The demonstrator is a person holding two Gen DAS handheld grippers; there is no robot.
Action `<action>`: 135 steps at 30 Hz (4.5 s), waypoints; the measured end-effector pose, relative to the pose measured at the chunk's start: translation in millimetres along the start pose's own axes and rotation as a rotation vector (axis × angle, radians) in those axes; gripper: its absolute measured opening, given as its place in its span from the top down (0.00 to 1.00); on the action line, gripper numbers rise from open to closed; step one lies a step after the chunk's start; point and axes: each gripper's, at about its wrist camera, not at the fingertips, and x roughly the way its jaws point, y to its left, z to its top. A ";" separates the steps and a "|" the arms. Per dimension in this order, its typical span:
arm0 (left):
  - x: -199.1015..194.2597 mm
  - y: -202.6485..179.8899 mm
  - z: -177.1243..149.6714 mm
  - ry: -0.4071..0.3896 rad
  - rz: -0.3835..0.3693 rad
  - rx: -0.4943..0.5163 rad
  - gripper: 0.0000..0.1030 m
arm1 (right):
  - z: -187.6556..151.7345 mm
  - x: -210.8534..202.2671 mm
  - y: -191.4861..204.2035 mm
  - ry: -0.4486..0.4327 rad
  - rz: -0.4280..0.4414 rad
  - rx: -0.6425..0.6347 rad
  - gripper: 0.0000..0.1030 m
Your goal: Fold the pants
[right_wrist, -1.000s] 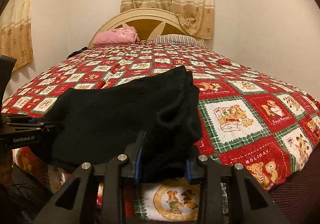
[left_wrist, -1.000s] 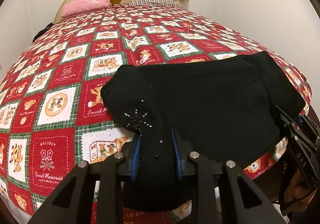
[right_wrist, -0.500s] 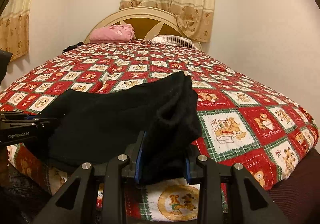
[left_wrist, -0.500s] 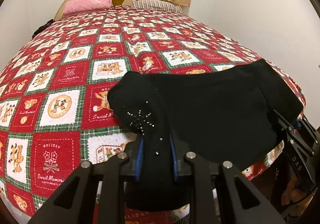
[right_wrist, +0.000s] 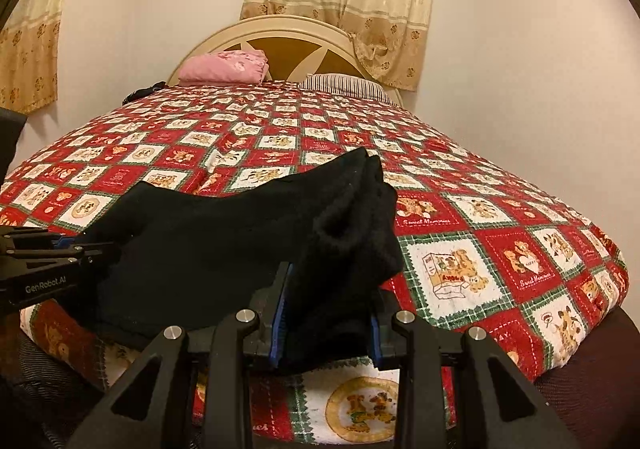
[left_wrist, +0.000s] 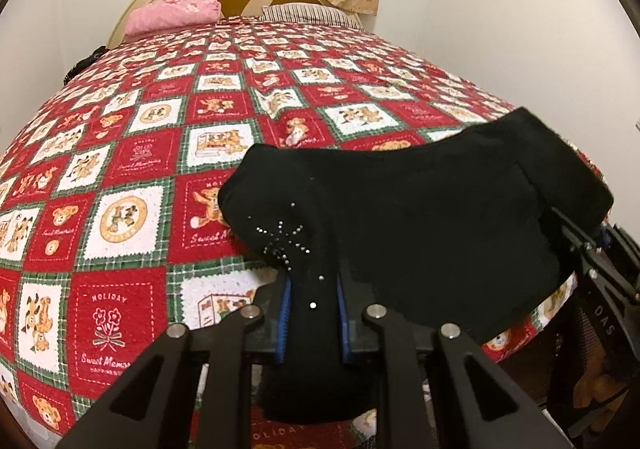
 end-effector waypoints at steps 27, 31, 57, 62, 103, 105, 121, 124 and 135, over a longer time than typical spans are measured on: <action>-28.0 16.3 14.7 -0.098 -0.018 -0.034 0.83 | 19.9 -20.2 11.7 -0.107 0.013 -0.010 0.69; -30.4 20.8 18.9 -0.110 -0.006 -0.036 0.83 | 24.4 -22.2 16.4 -0.125 0.013 -0.013 0.69; -55.0 116.5 41.5 -0.203 0.158 -0.148 0.83 | 80.9 -3.7 103.7 -0.223 0.169 -0.056 0.69; -62.4 146.8 45.2 -0.219 0.213 -0.178 0.83 | 91.1 2.1 130.8 -0.233 0.222 -0.081 0.69; -60.7 296.4 36.3 -0.177 0.480 -0.315 0.83 | 117.5 85.2 273.3 -0.079 0.513 -0.131 0.69; -49.0 301.4 31.1 -0.137 0.463 -0.330 0.83 | 109.8 103.6 274.1 -0.003 0.517 -0.124 0.69; -55.6 326.5 -31.4 -0.011 0.554 -0.399 0.00 | 77.1 129.9 265.2 0.124 0.479 -0.261 0.46; -69.9 337.6 -47.1 -0.001 0.554 -0.439 0.00 | 77.2 130.4 253.7 0.131 0.492 -0.250 0.35; -101.9 327.8 -24.4 -0.136 0.620 -0.383 0.00 | 100.1 97.1 195.8 -0.001 0.402 -0.043 0.35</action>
